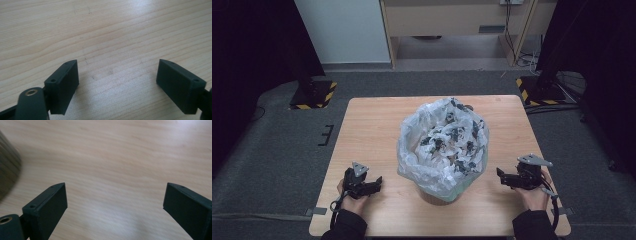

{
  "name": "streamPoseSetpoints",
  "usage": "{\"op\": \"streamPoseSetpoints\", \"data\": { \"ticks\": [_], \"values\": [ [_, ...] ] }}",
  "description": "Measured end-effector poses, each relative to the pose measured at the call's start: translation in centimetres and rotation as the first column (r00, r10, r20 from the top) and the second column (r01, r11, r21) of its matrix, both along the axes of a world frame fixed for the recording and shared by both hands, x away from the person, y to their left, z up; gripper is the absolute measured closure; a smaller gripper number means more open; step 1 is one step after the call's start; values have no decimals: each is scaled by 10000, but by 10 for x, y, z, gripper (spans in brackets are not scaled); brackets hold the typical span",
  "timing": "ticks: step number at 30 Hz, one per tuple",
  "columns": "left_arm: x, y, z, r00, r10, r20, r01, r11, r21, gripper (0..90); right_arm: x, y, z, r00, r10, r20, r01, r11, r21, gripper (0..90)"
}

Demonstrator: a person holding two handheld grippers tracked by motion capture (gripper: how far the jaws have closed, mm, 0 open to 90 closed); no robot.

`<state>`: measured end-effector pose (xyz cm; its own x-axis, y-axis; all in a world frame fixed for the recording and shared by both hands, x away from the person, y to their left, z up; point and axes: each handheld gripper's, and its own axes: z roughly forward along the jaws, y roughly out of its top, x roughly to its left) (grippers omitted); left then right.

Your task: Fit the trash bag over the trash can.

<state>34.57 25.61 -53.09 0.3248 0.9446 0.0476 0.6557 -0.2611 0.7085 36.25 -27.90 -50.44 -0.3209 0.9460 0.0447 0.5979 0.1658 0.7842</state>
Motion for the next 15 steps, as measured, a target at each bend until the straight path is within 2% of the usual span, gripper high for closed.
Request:
{"op": "streamPoseSetpoints", "data": {
  "ticks": [3,8,9,12,15],
  "values": [
    [0,2,0,9999,-29,-96,28,9999,-109,153,-1,-10,-7,9993,-177,-329,171,9997,-176,50],
    [1,5,-1,9997,-51,-236,44,9996,-285,133,-2,-21,-11,9977,-327,-588,289,9975,-644,55],
    [2,6,-1,9997,-87,-236,80,9995,-315,126,-2,-25,-13,9965,-354,-752,315,9982,-517,53],
    [2,6,-2,9997,-121,-222,114,9995,-310,112,-1,-28,-14,9954,-431,-854,396,9983,-428,53],
    [2,7,-3,9997,-167,-174,161,9993,-326,96,0,-36,-19,9927,-590,-1055,524,9965,-646,51]
  ]
}}
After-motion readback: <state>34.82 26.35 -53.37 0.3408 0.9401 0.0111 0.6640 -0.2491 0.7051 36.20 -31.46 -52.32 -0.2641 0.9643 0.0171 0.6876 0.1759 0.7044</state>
